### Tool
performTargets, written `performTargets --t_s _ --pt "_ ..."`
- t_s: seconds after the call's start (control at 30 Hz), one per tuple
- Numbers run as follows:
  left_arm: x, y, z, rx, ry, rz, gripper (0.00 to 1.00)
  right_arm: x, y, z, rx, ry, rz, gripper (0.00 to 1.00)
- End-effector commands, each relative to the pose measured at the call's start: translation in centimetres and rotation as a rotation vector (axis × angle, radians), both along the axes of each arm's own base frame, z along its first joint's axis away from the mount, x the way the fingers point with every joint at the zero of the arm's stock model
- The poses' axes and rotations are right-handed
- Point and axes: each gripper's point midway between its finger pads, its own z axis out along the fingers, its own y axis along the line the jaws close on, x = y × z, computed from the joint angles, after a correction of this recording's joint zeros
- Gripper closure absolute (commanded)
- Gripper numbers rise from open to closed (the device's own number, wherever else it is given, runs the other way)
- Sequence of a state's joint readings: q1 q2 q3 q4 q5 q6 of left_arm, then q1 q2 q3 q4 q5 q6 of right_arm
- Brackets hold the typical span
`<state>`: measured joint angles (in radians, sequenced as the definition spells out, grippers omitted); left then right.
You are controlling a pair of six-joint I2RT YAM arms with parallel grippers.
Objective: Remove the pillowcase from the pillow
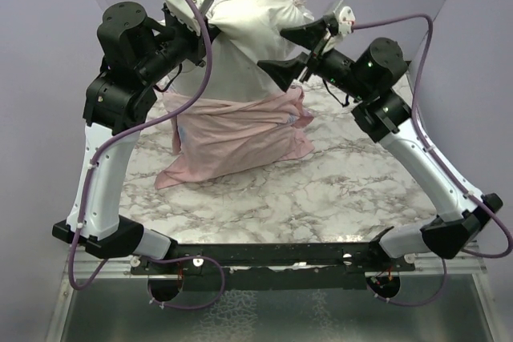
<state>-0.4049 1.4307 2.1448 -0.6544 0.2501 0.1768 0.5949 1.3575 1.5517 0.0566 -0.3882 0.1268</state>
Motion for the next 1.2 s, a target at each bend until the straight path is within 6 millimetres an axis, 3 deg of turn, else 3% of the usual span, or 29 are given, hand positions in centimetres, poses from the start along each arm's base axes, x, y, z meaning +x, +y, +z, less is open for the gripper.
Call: performTargets --t_s 0.0,0.17,0.3,0.43,0.6,0.67,0.7,0.77,0.8,0.83,0.9,0.93,0.97,1.03,1.17 --pt "-2.6 -1.5 2.0 -0.038 -0.039 -0.131 1.00 -0.8 2.2 2.0 -0.144 -0.200 0.113 0.00" --pt "-3.2 -1.9 0.7 0.000 -0.012 -0.172 1.00 -0.6 3.4 3.7 -0.190 -0.332 0.137 0.00" --pt "-3.6 -2.3 0.2 0.015 0.001 -0.206 1.00 -0.6 5.5 2.9 -0.279 -0.369 0.166 0.00" --pt "-3.9 -2.8 0.2 0.015 0.004 -0.237 1.00 -2.0 9.1 -2.0 -0.430 -0.365 0.262 0.00" --pt "-4.8 -3.4 1.0 -0.002 -0.006 -0.287 1.00 -0.3 11.6 -7.8 -0.606 -0.338 0.212 0.03" --pt "-5.0 -3.5 1.5 -0.007 -0.015 -0.295 1.00 1.2 11.6 -8.9 -0.637 -0.323 0.147 0.15" --pt "-5.1 -3.5 1.6 -0.010 -0.018 -0.295 1.00 2.3 11.3 -8.8 -0.628 -0.322 0.080 0.29" --pt "-5.3 -3.3 1.8 -0.011 -0.030 -0.293 1.00 4.2 10.2 -7.0 -0.553 -0.330 -0.079 0.69" --pt "-5.5 -3.1 2.2 -0.013 -0.047 -0.284 0.97 4.9 9.3 -5.5 -0.496 -0.338 -0.150 0.94" --pt "-5.5 -2.9 2.1 -0.009 -0.052 -0.274 0.82 5.4 8.2 -4.0 -0.436 -0.334 -0.212 0.99" --pt "-5.5 -2.2 2.0 0.000 -0.070 -0.239 0.29 6.2 5.9 -0.8 -0.304 -0.311 -0.294 0.99" --pt "-5.4 -1.8 1.9 0.000 -0.072 -0.210 0.11 6.5 4.7 0.5 -0.248 -0.293 -0.316 0.99" --pt "-5.3 -1.2 1.8 -0.002 -0.076 -0.178 0.02 6.7 3.4 1.7 -0.203 -0.287 -0.340 0.99" --pt "-5.2 -0.1 1.0 0.011 -0.082 -0.119 0.01 6.8 1.0 3.4 -0.133 -0.292 -0.400 0.99" --pt "-5.1 2.7 -0.9 0.039 -0.091 0.026 0.01 6.3 -2.7 4.4 -0.061 -0.290 -0.446 0.99"
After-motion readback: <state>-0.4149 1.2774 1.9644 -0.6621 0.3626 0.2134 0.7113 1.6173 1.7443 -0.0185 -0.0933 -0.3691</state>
